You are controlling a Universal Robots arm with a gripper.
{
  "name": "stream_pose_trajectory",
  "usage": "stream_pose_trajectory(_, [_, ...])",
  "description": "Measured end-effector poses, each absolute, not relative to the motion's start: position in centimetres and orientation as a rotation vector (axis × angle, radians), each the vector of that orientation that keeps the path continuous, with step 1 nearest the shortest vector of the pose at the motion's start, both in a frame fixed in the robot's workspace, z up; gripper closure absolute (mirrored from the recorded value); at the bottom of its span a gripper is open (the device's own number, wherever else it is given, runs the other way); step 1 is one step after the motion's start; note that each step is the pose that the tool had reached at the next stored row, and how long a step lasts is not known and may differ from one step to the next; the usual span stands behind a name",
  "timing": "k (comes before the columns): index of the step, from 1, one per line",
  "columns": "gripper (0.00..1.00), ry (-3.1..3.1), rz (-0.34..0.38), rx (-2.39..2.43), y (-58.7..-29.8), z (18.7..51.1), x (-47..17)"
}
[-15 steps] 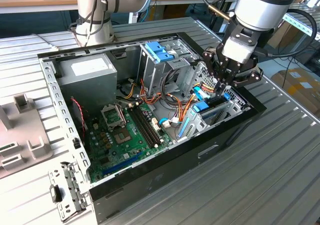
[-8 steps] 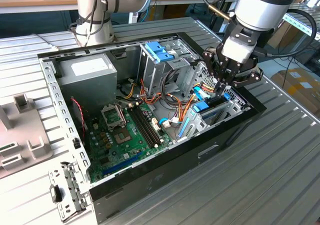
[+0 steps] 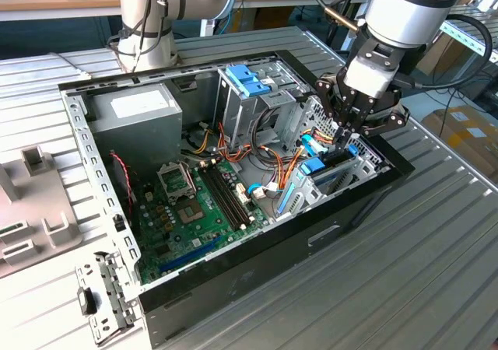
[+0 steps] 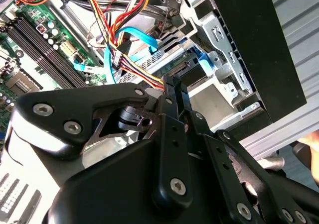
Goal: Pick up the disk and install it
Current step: 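Insert the first disk wire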
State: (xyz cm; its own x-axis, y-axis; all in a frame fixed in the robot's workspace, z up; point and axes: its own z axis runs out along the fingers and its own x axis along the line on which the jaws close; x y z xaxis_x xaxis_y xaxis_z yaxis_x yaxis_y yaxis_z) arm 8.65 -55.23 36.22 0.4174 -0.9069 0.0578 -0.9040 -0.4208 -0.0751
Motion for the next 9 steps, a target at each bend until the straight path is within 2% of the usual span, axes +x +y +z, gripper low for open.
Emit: stream_pose_trajectory(9, [0.83,1.705,-0.139,-2.598,-55.23,36.21,8.65])
